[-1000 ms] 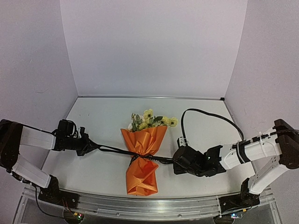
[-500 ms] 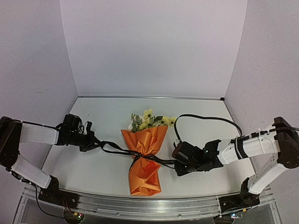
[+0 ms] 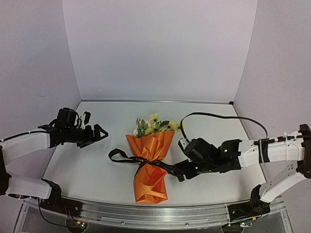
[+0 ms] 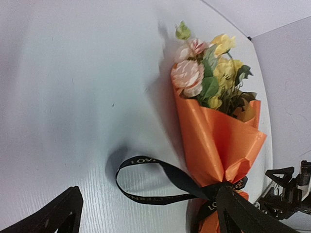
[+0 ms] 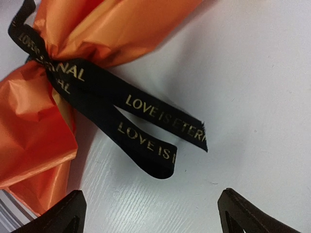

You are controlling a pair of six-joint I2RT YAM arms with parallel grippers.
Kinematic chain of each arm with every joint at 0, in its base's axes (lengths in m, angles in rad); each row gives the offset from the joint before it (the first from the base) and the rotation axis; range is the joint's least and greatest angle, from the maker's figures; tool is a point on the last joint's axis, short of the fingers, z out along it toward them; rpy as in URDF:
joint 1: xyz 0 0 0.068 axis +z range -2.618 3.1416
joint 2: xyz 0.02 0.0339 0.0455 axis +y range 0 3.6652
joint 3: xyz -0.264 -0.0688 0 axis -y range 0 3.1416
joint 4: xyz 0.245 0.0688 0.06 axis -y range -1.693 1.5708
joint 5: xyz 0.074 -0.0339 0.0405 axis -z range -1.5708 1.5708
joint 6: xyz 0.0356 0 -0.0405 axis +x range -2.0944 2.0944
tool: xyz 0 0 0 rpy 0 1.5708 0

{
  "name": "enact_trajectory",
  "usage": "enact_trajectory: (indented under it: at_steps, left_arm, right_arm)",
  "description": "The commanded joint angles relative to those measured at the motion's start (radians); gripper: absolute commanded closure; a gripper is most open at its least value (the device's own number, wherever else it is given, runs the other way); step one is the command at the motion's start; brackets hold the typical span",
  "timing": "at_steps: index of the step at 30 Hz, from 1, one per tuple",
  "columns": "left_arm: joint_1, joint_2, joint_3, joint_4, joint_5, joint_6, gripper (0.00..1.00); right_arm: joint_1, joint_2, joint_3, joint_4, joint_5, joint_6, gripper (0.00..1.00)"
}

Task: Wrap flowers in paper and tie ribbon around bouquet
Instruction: Tie the half-tied ribbon around the folded bouquet, then reset both arms

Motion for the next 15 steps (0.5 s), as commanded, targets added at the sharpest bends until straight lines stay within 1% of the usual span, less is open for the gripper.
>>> enact_trajectory:
  at_steps: [1,3,8,12,15]
  left_arm:
    - [-0.003,-0.096,0.094,-0.069,-0.060,0.058,0.00]
    - [-0.003,-0.121,0.123,-0.085,-0.099,0.057,0.00]
    - [-0.003,-0.172,0.148,-0.084,-0.224,0.060,0.00]
    - [-0.003,-0.177,0.171,-0.103,-0.266,0.070,0.00]
    - [-0.003,-0.174,0.172,-0.102,-0.265,0.067,0.00]
  right_arm:
    - [-0.011,-0.140,-0.039,-0.024,0.188,-0.030,0.02]
    - [-0.021,-0.212,-0.066,-0.039,0.261,-0.031,0.02]
    - [-0.035,-0.350,-0.110,-0.095,0.365,-0.074,0.02]
    - [-0.035,-0.416,-0.121,-0.141,0.403,-0.100,0.02]
    - [-0.036,-0.441,-0.120,-0.166,0.419,-0.108,0.02]
